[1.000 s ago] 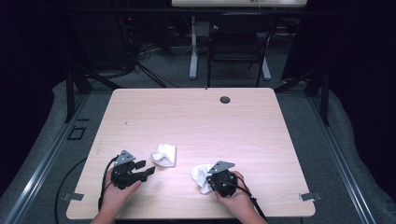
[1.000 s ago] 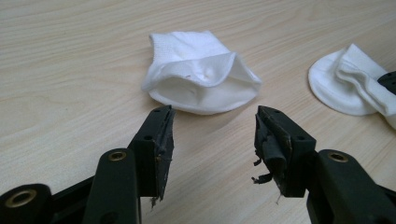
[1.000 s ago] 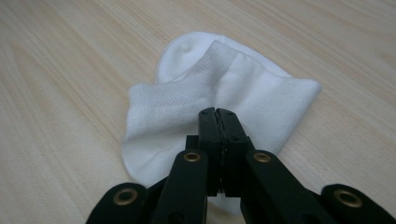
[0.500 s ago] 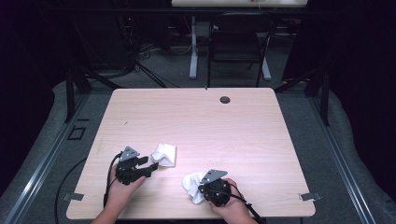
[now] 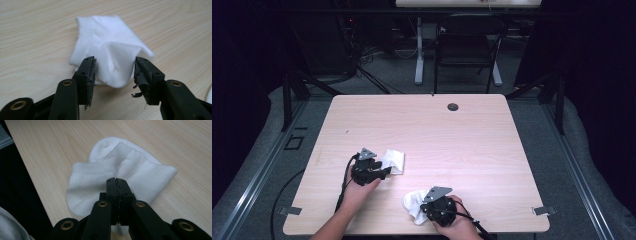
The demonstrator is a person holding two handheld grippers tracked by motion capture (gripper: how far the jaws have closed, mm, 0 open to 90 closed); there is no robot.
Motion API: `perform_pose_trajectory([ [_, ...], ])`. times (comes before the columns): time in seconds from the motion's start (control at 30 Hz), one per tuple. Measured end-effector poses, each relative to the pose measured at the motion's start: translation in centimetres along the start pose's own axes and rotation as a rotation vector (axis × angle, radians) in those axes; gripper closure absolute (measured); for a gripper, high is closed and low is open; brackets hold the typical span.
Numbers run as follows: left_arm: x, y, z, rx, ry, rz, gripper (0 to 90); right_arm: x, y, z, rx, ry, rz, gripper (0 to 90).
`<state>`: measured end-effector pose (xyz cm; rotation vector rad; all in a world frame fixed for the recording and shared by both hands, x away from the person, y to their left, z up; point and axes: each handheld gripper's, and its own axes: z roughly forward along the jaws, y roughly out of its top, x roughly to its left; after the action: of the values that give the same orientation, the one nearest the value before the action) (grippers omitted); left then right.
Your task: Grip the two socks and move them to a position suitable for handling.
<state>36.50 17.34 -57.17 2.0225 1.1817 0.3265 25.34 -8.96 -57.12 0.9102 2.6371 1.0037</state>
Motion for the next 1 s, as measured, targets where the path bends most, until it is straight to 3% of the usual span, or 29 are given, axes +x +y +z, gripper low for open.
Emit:
perform_pose_trajectory([
  [0.07, -0.2, 0.0, 0.9, 0.018, 0.002, 0.001, 55.4, 0.0, 0.0, 0.0, -0.002, 0.001, 0.001, 88.8],
  [0.13, -0.4, 0.0, 1.3, 0.004, 0.003, 0.024, 56.2, -0.1, 0.2, -0.5, -0.029, 0.008, 0.011, 86.4],
  [0.27, -0.5, 0.1, 1.6, -0.011, -0.012, 0.026, 57.4, -0.6, 0.5, -1.6, -0.105, -0.013, 0.039, 84.6],
  [0.33, -0.6, 0.1, 1.7, -0.017, -0.018, 0.022, 58.4, -1.1, 0.5, -2.0, -0.117, -0.03, 0.058, 84.1],
  [0.47, -1.0, 0.3, 2.0, -0.01, -0.048, 0.024, 59.4, -1.7, 0.2, -1.8, -0.103, -0.053, 0.093, 82.4],
  [0.73, -2.6, 1.0, 2.8, 0.019, -0.085, 0.07, 59.3, -1.7, -0.2, -0.1, -0.036, -0.051, 0.071, 82.4],
  [1.0, -3.0, 1.2, 3.1, 0.013, -0.091, 0.067, 59.1, -1.5, 0.7, 1.2, -0.065, -0.027, 0.076, 83.6],
])
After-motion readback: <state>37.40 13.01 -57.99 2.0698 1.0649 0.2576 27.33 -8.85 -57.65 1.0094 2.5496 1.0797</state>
